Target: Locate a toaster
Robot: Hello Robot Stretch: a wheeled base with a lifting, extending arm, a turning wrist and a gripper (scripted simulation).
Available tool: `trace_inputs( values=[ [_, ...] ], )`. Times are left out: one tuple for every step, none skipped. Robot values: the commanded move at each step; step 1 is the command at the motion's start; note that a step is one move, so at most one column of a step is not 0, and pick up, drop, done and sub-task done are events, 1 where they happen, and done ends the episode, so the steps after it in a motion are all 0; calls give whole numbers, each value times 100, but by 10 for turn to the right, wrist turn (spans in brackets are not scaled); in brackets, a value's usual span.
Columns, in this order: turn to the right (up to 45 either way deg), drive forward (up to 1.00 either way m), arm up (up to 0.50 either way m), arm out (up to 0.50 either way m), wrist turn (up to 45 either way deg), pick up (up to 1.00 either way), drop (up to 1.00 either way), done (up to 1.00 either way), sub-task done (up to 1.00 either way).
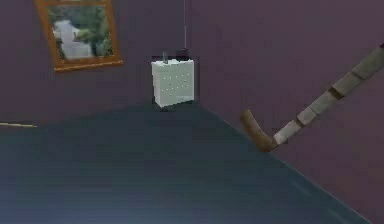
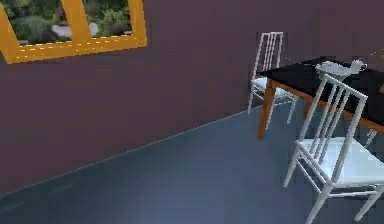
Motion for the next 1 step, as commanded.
trace_inputs(
  values=[
    [-450,0,0,0,0,0,0,0,0]
  ],
)
